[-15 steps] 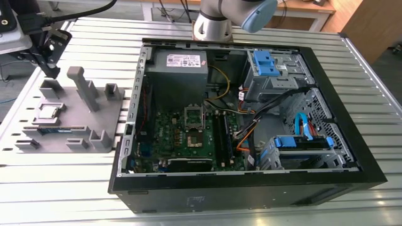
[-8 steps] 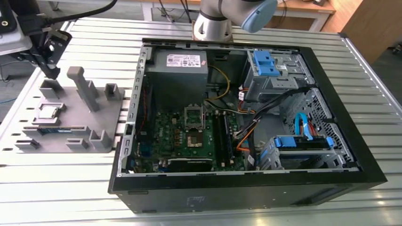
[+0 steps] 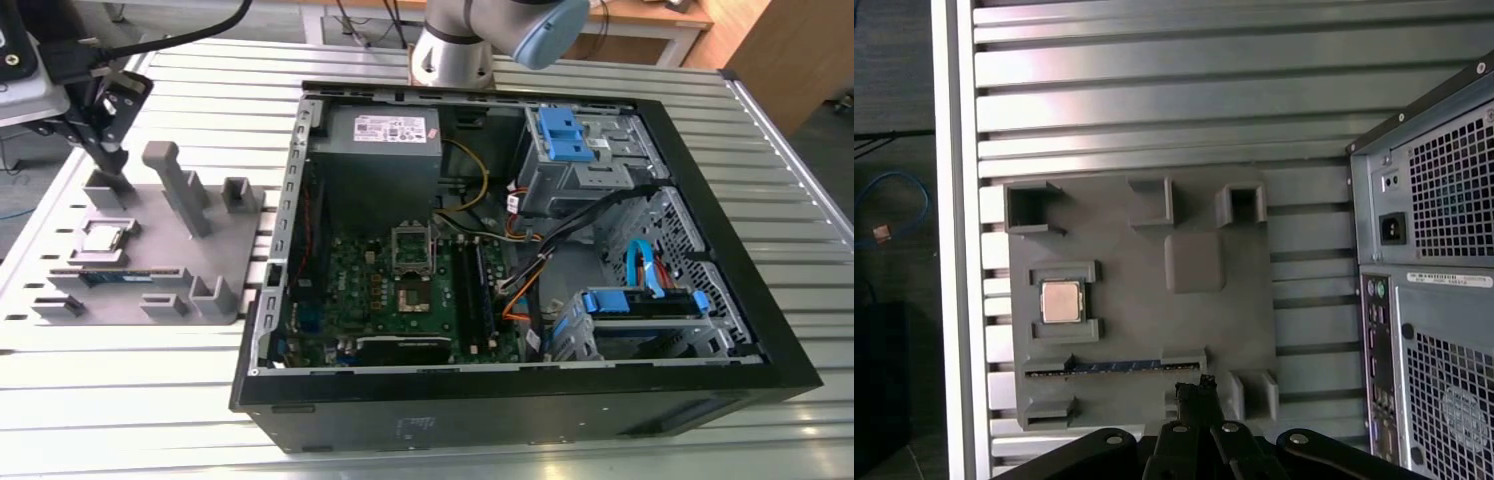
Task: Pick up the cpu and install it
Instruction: 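Reach for the cpu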
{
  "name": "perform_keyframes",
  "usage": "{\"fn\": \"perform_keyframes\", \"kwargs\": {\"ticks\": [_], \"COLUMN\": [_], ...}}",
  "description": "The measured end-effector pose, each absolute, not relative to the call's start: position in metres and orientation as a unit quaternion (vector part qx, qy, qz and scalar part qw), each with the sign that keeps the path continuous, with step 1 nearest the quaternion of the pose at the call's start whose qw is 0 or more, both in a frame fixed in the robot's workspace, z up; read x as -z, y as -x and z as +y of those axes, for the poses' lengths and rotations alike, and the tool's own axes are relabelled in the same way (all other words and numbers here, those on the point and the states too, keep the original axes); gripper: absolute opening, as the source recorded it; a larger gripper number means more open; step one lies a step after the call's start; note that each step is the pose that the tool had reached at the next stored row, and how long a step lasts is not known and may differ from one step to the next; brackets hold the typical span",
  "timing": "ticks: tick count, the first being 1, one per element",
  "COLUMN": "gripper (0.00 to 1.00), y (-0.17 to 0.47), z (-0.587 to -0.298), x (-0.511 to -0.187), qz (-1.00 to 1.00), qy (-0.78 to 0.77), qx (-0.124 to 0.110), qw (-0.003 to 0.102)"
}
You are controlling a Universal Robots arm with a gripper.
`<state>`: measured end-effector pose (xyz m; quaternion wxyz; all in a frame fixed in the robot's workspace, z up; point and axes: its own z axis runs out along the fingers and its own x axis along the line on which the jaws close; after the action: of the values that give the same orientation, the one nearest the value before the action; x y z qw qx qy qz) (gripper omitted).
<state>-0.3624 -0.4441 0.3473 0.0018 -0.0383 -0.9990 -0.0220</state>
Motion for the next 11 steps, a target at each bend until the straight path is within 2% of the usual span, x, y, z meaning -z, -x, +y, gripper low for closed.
{"fn": "perform_keyframes", "kwargs": {"ticks": [11], "gripper": [0.11], "y": [0.3715], "z": [-0.4443], "x": [-0.3421], "qz": [-0.999], "qy": [0.038], "qx": [0.022], "qw": [0.002]}}
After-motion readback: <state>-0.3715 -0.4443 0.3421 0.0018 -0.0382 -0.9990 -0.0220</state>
